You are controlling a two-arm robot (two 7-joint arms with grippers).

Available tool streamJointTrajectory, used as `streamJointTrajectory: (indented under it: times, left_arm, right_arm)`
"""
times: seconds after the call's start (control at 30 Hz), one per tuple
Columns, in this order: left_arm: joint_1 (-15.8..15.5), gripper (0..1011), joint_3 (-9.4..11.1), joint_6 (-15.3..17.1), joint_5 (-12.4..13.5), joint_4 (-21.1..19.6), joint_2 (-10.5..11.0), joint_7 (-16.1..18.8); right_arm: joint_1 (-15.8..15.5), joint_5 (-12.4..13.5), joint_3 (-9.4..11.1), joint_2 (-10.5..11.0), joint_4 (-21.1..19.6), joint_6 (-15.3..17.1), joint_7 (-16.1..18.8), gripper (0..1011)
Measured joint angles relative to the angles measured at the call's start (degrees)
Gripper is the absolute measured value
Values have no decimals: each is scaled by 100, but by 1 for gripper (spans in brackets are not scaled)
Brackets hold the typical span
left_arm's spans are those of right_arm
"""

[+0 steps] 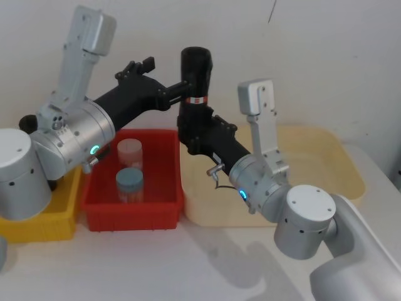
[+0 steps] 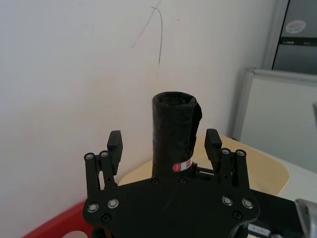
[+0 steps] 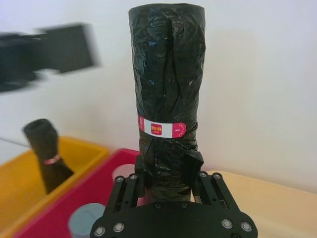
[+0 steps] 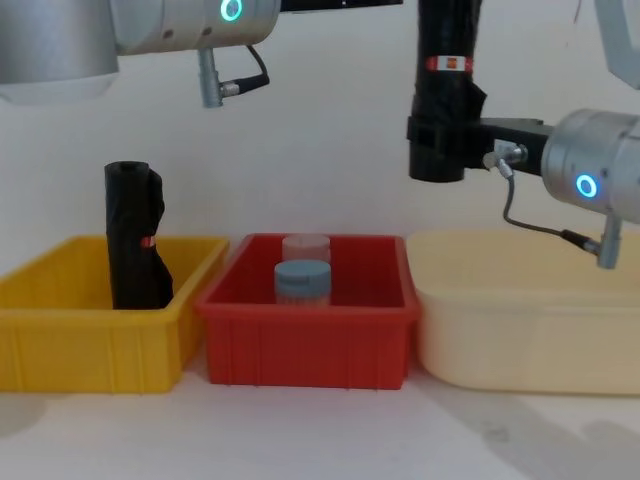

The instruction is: Pick up the garbage bag with the one hand and transfer it to the other hand.

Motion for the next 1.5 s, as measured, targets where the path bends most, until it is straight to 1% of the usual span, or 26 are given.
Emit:
streamJointTrajectory:
  times: [0.03, 0.23, 0.33, 0.47, 0.63, 0.87, 0.9, 0.97, 1.07, 1.13, 1.17, 1.2, 1.23, 1.3, 1.37, 1.4, 1.5]
  left_arm:
    - [28, 1001, -37, 45, -61, -32, 0, 16]
    - [167, 1001, -209, 197, -267, -190, 38, 93]
    - [239, 1001, -283, 252, -328, -266, 78, 151]
    - [325, 1001, -367, 300, -376, -342, 127, 233]
    - [483, 1001, -532, 355, -422, -459, 224, 414]
    - [657, 1001, -755, 364, -463, -509, 366, 652]
    - [672, 1001, -776, 364, -466, -509, 380, 669]
    - [707, 1001, -824, 363, -476, -509, 412, 718]
    - [733, 1001, -864, 358, -484, -507, 437, 759]
    - [755, 1001, -896, 355, -490, -504, 457, 792]
    - [762, 1001, -905, 353, -492, -502, 464, 801]
    - [769, 1001, -915, 352, -494, -501, 469, 811]
    - [779, 1001, -929, 349, -497, -499, 478, 828]
    - [794, 1001, -950, 345, -500, -496, 491, 847]
    - [805, 1001, -963, 341, -503, -495, 500, 861]
    - [808, 1001, -969, 340, -503, -493, 503, 867]
    - [822, 1001, -988, 336, -507, -492, 516, 885]
  right_arm:
    - [0, 0, 0, 0, 0, 0, 0, 499]
    - [98, -66, 181, -4, 152, 207, -231, 499]
    - [130, -94, 258, 16, 195, 299, -306, 499]
    - [142, -129, 349, 67, 213, 415, -380, 499]
    - [112, -171, 449, 156, 188, 563, -436, 499]
    - [-44, -225, 593, 326, 48, 750, -471, 500]
    - [-54, -229, 600, 334, 41, 760, -471, 513]
    - [-103, -240, 640, 376, 6, 777, -471, 583]
    - [-137, -253, 668, 402, -18, 778, -470, 639]
    - [-169, -265, 692, 427, -42, 769, -466, 710]
    - [-178, -269, 697, 432, -49, 763, -462, 724]
    - [-198, -278, 708, 446, -66, 748, -449, 777]
    - [-203, -282, 710, 449, -75, 739, -442, 777]
    - [-231, -300, 719, 466, -111, 708, -423, 872]
    - [-247, -311, 725, 476, -136, 686, -409, 899]
    - [-265, -321, 730, 488, -166, 665, -394, 934]
    - [-285, -341, 735, 502, -208, 623, -378, 991]
